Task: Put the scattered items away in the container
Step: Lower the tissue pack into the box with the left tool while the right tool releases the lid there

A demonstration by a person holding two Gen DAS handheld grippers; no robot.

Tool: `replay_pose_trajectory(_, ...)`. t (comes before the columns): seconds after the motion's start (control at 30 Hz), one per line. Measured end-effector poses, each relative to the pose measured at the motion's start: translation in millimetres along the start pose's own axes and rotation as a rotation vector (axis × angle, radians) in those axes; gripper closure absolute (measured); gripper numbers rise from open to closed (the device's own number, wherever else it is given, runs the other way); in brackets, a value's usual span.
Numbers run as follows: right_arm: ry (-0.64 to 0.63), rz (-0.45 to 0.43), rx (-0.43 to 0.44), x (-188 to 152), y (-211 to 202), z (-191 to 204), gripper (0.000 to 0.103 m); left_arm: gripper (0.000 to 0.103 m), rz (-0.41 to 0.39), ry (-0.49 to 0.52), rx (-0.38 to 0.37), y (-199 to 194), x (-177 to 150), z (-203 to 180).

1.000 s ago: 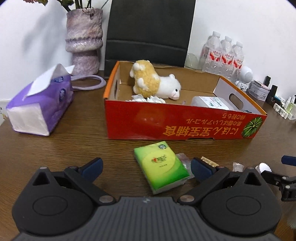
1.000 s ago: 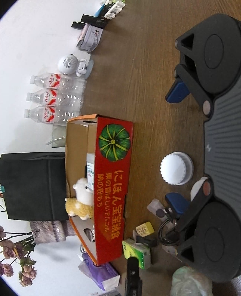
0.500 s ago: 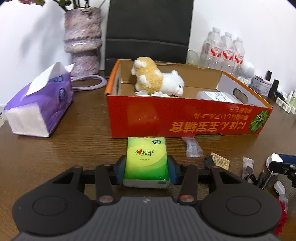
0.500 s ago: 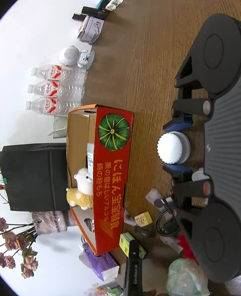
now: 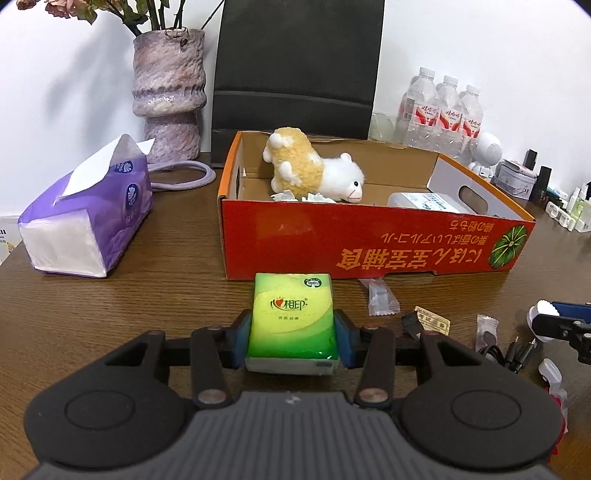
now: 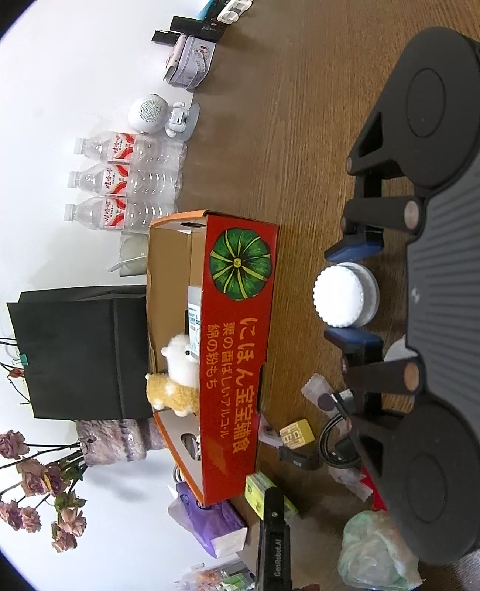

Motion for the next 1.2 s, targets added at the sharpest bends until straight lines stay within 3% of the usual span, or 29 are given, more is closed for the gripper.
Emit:
replay_pose_trajectory(0.33,0.000,-0.030,-0.003,7,-7,3,0.066,0.057,-0.044,0.000,-0.023,-21,8,-7)
replay_pose_trajectory(0.67,-0.028,-0.143,0.013,59,-22,22,0.066,0.057,-0.193,-0.003,-0.046,-51,66,-10)
replay_pose_trajectory(1.0,0.059,-0.220,0.012,131,23,43,0.066,0.057,-0.278,-0.063,-0.021,-25,128,-12)
replay_pose_trajectory(1.2,0.089,-0.179,-0.013,149,66,45,0.066,0.057,-0.231,-0.040,0.027,17,140,-10)
Point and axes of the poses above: each gripper's, at about its wrist camera, not at the fingertips, and y roughly the way its jaws point, z to its left, x to its top, the point moved 10 cm from there along y, roughly the way its jaws point, and after that the axes turned 10 degrees about y, right-handed, at the moved point
